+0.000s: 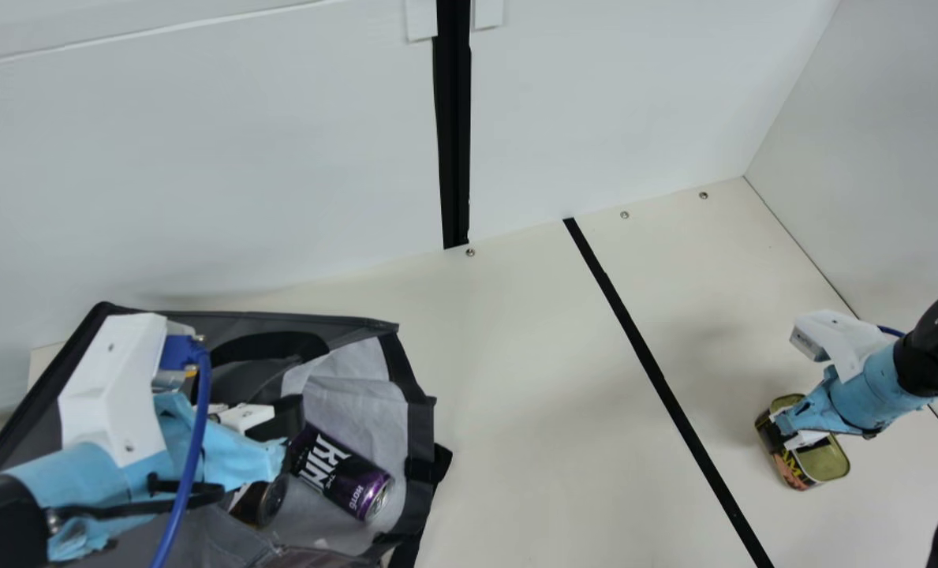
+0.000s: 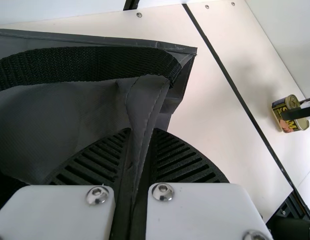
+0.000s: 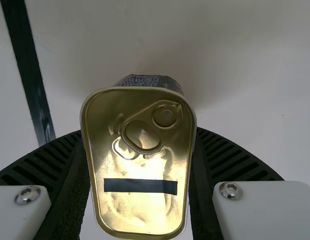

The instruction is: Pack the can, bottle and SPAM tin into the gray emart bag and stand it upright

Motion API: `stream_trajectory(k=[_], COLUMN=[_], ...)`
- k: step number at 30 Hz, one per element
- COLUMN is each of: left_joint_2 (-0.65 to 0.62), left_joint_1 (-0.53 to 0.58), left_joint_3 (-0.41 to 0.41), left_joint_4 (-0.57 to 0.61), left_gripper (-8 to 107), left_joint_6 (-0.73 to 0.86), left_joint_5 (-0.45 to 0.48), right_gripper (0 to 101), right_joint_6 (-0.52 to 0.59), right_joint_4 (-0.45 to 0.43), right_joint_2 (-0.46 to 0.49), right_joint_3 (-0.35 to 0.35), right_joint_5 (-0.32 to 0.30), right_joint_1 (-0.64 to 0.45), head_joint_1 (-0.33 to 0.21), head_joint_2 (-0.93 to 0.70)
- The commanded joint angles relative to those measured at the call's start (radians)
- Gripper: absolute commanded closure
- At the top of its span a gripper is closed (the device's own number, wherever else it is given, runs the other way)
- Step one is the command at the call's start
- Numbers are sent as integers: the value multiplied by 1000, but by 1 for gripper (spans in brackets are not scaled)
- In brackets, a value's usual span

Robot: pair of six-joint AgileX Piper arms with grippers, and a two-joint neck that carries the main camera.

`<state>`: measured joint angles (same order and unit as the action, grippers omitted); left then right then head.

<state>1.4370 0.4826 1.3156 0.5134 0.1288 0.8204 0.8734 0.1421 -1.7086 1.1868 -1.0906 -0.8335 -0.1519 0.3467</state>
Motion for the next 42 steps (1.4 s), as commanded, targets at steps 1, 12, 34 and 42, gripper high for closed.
stream_trajectory(k=[1,12,34,42], left_joint_2=[0,0,0,0], left_joint_1=[0,0,0,0], left_joint_3=[0,0,0,0], left_joint_4=[0,0,0,0], left_gripper=[107,107,107,107], left_joint_6=[0,0,0,0], left_joint_5=[0,0,0,0], right_gripper=[101,101,101,101], right_joint_6=[8,13,136,194], right_joint_4=[6,19,27,44], right_joint_2=[10,79,176,200], right_joint_3=[0,-6,6,-18], right_joint_5=[-4,-28,-120,-129], right_joint_1=[9,92,308,376], head_joint_1=[-23,-23,-23,-23], head_joint_2=[2,2,2,2])
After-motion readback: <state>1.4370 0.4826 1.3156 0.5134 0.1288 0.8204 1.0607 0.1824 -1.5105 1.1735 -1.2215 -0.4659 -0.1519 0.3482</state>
